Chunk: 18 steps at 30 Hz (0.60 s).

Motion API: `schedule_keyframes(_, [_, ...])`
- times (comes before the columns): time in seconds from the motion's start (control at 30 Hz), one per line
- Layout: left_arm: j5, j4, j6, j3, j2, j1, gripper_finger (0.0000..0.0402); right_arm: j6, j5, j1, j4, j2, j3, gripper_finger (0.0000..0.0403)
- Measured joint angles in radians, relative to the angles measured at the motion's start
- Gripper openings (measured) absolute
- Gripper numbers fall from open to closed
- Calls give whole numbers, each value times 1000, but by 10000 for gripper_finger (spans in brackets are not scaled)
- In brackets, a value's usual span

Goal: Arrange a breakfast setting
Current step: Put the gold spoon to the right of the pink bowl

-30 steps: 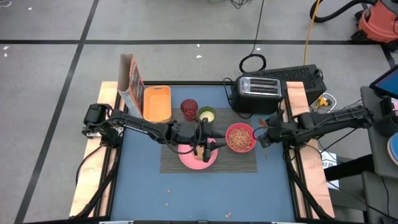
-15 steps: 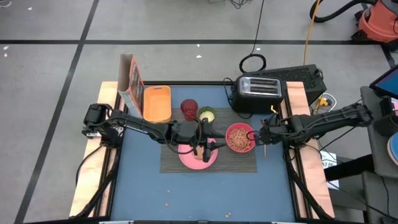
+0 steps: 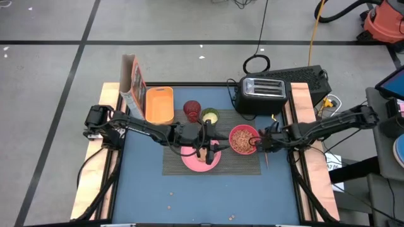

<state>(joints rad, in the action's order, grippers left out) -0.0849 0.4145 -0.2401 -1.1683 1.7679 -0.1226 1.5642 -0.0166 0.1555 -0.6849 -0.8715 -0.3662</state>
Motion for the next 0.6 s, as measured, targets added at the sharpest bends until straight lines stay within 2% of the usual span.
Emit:
schedule_keyframes(0.23, [0, 0, -1, 0, 0, 0, 173, 10, 16, 1, 91, 3, 56, 16])
schedule_keyframes(0.6, [0, -2, -4, 0, 0, 0, 173, 40, 16, 1, 87, 12, 73, 39])
